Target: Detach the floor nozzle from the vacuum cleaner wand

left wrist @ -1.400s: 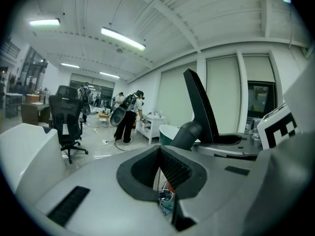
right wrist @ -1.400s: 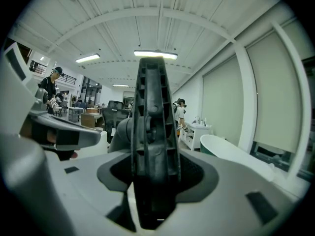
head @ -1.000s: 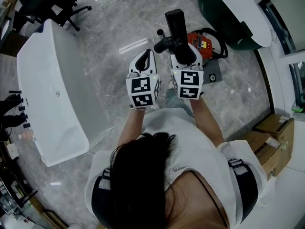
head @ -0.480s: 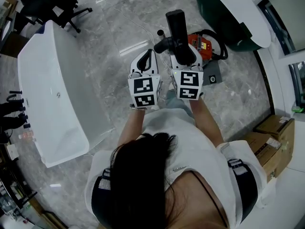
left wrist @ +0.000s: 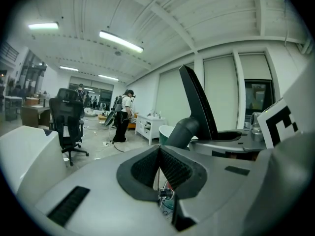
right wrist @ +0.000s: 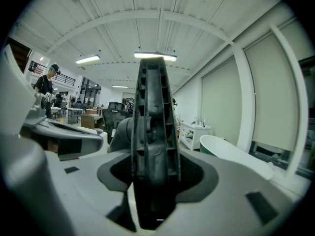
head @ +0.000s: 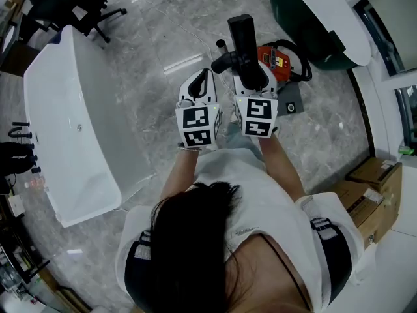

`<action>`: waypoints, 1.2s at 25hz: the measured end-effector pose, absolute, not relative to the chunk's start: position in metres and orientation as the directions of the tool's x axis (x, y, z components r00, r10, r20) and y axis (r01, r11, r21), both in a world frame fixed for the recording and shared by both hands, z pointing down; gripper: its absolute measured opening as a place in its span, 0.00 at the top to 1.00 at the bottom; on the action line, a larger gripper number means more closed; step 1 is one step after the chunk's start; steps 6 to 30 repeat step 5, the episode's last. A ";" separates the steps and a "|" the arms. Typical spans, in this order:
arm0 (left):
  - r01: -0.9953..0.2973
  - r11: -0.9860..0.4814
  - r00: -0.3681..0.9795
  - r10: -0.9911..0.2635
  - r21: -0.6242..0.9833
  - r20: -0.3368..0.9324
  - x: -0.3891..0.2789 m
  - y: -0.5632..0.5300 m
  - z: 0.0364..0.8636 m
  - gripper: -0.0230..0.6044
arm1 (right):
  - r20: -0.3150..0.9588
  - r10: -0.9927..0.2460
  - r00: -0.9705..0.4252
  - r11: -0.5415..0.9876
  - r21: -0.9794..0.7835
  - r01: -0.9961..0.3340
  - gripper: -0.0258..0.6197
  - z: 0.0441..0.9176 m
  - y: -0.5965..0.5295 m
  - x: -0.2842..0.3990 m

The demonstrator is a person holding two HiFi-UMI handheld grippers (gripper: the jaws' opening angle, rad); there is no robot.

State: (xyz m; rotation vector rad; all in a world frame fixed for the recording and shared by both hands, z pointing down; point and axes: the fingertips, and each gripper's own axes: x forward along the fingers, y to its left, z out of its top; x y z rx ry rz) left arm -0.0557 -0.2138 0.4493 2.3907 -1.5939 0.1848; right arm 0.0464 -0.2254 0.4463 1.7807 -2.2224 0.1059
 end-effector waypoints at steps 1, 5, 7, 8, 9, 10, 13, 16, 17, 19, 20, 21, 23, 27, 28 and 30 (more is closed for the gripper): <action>-0.921 -0.362 0.388 -0.887 0.146 0.249 -0.056 -0.214 0.450 0.96 | 0.271 -0.943 -0.193 0.232 0.122 -0.965 0.60 0.447 -0.225 0.046; -0.923 -0.356 0.383 -0.889 0.145 0.251 -0.061 -0.214 0.452 0.96 | 0.268 -0.943 -0.197 0.237 0.126 -0.963 0.60 0.446 -0.226 0.042; -0.923 -0.356 0.383 -0.889 0.145 0.251 -0.061 -0.214 0.452 0.96 | 0.268 -0.943 -0.197 0.237 0.126 -0.963 0.60 0.446 -0.226 0.042; -0.923 -0.356 0.383 -0.889 0.145 0.251 -0.061 -0.214 0.452 0.96 | 0.268 -0.943 -0.197 0.237 0.126 -0.963 0.60 0.446 -0.226 0.042; -0.923 -0.356 0.383 -0.889 0.145 0.251 -0.061 -0.214 0.452 0.96 | 0.268 -0.943 -0.197 0.237 0.126 -0.963 0.60 0.446 -0.226 0.042; -0.923 -0.356 0.383 -0.889 0.145 0.251 -0.061 -0.214 0.452 0.96 | 0.268 -0.943 -0.197 0.237 0.126 -0.963 0.60 0.446 -0.226 0.042; -0.923 -0.356 0.383 -0.889 0.145 0.251 -0.061 -0.214 0.452 0.96 | 0.268 -0.943 -0.197 0.237 0.126 -0.963 0.60 0.446 -0.226 0.042; -0.923 -0.356 0.383 -0.889 0.145 0.251 -0.061 -0.214 0.452 0.96 | 0.268 -0.943 -0.197 0.237 0.126 -0.963 0.60 0.446 -0.226 0.042; -0.923 -0.356 0.383 -0.889 0.145 0.251 -0.061 -0.214 0.452 0.96 | 0.268 -0.943 -0.197 0.237 0.126 -0.963 0.60 0.446 -0.226 0.042; -0.923 -0.356 0.383 -0.889 0.145 0.251 -0.061 -0.214 0.452 0.96 | 0.268 -0.943 -0.197 0.237 0.126 -0.963 0.60 0.446 -0.226 0.042; -0.923 -0.356 0.383 -0.889 0.145 0.251 -0.061 -0.214 0.452 0.96 | 0.268 -0.943 -0.197 0.237 0.126 -0.963 0.60 0.446 -0.226 0.042; -0.923 -0.356 0.383 -0.889 0.145 0.251 -0.061 -0.214 0.452 0.96 | 0.268 -0.943 -0.197 0.237 0.126 -0.963 0.60 0.446 -0.226 0.042; -0.923 -0.356 0.383 -0.889 0.145 0.251 -0.061 -0.214 0.452 0.96 | 0.268 -0.943 -0.197 0.237 0.126 -0.963 0.60 0.446 -0.226 0.042; -0.923 -0.356 0.383 -0.889 0.145 0.251 -0.061 -0.214 0.452 0.96 | 0.268 -0.943 -0.197 0.237 0.126 -0.963 0.60 0.446 -0.226 0.042; -0.923 -0.356 0.383 -0.889 0.145 0.251 -0.061 -0.214 0.452 0.96 | 0.268 -0.943 -0.197 0.237 0.126 -0.963 0.60 0.446 -0.226 0.042; -0.923 -0.356 0.383 -0.889 0.145 0.251 -0.061 -0.214 0.452 0.96 | 0.268 -0.943 -0.197 0.237 0.126 -0.963 0.60 0.446 -0.226 0.042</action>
